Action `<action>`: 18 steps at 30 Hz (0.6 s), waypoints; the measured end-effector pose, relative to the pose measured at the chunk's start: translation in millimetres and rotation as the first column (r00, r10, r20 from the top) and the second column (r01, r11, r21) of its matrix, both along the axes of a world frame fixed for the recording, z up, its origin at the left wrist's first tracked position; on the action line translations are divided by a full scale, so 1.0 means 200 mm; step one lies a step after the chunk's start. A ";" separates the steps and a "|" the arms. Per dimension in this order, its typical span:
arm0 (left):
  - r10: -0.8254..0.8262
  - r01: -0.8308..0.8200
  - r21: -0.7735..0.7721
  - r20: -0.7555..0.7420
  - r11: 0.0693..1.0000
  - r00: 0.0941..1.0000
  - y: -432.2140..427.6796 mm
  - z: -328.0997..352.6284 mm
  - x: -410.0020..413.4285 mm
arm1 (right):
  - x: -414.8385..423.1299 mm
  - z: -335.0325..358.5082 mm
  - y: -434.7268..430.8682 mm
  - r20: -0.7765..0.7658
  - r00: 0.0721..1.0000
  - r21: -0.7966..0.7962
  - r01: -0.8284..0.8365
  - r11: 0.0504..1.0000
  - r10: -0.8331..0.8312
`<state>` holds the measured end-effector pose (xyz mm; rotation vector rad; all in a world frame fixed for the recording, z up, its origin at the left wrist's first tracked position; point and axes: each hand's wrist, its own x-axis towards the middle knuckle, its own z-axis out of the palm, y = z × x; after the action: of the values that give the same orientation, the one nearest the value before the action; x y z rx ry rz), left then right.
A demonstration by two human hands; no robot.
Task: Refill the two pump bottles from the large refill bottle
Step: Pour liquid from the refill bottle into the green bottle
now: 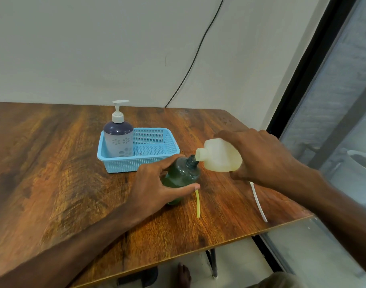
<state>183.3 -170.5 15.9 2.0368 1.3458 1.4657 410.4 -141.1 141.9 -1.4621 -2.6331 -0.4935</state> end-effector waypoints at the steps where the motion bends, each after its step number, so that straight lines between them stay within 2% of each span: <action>1: -0.002 0.002 -0.001 0.000 1.000 1.000 0.00 0.00 0.00 | 0.00 0.00 0.00 0.002 1.000 0.000 -0.001 1.000 0.001; 18: -0.009 0.009 0.009 0.011 1.000 1.000 -0.01 0.02 0.00 | 0.00 0.01 0.00 0.026 1.000 0.000 -0.003 1.000 0.003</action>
<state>184.1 -172.5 19.2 2.0351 1.3265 1.4788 411.3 -140.2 144.3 -1.4610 -2.6552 -0.5151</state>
